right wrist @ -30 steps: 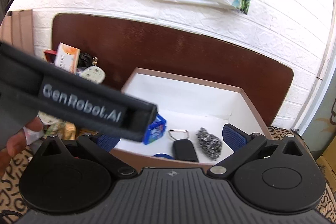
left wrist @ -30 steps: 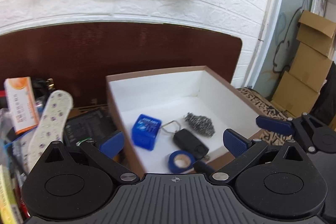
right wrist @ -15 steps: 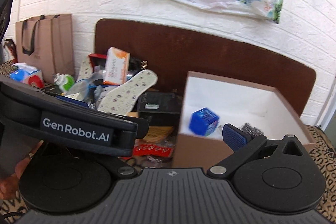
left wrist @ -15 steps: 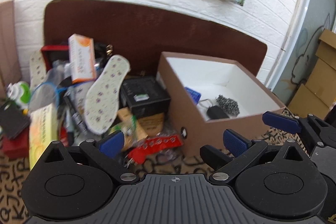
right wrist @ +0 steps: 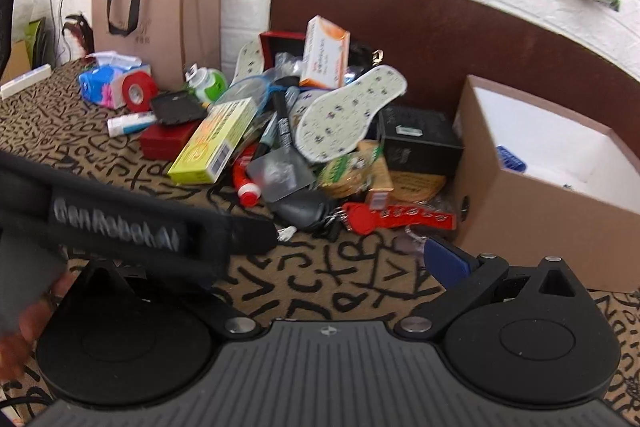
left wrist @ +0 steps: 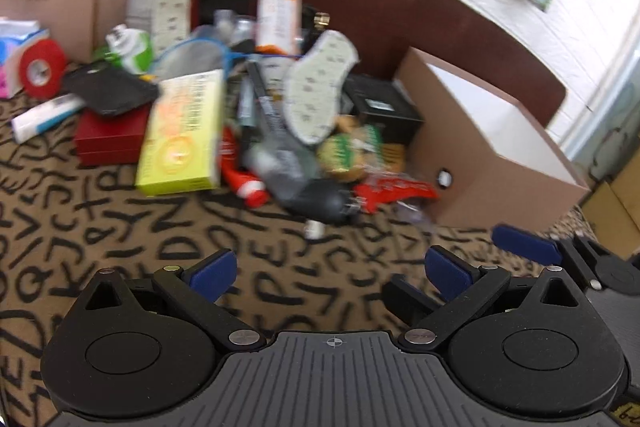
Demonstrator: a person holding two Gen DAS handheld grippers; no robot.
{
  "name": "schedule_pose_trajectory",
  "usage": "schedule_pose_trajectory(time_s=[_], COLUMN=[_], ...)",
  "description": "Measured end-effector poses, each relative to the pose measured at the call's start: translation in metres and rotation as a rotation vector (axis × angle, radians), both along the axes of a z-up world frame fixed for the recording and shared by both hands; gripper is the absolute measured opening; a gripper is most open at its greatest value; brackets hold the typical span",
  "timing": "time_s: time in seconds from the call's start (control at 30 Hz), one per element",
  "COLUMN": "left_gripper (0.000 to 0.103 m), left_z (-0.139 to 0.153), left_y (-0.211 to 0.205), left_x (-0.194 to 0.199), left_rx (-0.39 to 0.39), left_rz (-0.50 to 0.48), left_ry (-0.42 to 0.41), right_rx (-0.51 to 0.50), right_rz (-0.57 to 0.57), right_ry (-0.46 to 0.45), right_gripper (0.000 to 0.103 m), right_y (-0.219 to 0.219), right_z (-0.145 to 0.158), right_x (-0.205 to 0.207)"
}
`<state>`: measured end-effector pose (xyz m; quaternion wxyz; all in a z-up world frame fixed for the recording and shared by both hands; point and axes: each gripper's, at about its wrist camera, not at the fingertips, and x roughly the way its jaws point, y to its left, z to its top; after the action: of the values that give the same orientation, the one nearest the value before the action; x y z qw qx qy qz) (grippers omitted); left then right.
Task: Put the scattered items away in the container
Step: 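Move the left tool back toward the yellow medicine box on the table, then close the left tool on the yellow medicine box and lift it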
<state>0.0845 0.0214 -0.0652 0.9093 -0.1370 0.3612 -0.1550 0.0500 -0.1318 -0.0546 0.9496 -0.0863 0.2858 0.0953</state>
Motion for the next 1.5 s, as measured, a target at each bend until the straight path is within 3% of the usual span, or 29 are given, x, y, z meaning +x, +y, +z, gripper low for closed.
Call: schedule_pose_trajectory(time_s=[0.23, 0.47, 0.83, 1.17, 1.23, 1.37, 1.5], left_gripper=[0.103, 0.098, 0.094, 0.093, 0.090, 0.077, 0.068], left_z=[-0.009, -0.021, -0.036, -0.046, -0.046, -0.046, -0.044], left_y=[0.031, 0.055, 0.082, 0.087, 0.089, 0.091, 0.084], left_x=[0.018, 0.042, 0.089, 0.123, 0.126, 0.126, 0.118], left_rx=[0.005, 0.004, -0.019, -0.047, -0.040, -0.036, 0.002], left_rz=[0.075, 0.119, 0.106, 0.011, -0.004, -0.003, -0.002], left_ry=[0.009, 0.036, 0.083, 0.136, 0.134, 0.144, 0.144], right_rx=[0.029, 0.070, 0.057, -0.020, -0.031, -0.019, -0.017], right_rz=[0.032, 0.077, 0.208, 0.321, 0.337, 0.331, 0.329], right_ry=[0.023, 0.054, 0.059, 0.047, 0.045, 0.068, 0.081], right_gripper=[0.102, 0.092, 0.083, 0.073, 0.071, 0.052, 0.049], right_y=[0.011, 0.025, 0.067, 0.099, 0.102, 0.102, 0.098], right_z=[-0.013, -0.022, -0.031, -0.041, -0.042, -0.044, -0.043], right_x=[0.018, 0.043, 0.080, 0.099, 0.100, 0.105, 0.100])
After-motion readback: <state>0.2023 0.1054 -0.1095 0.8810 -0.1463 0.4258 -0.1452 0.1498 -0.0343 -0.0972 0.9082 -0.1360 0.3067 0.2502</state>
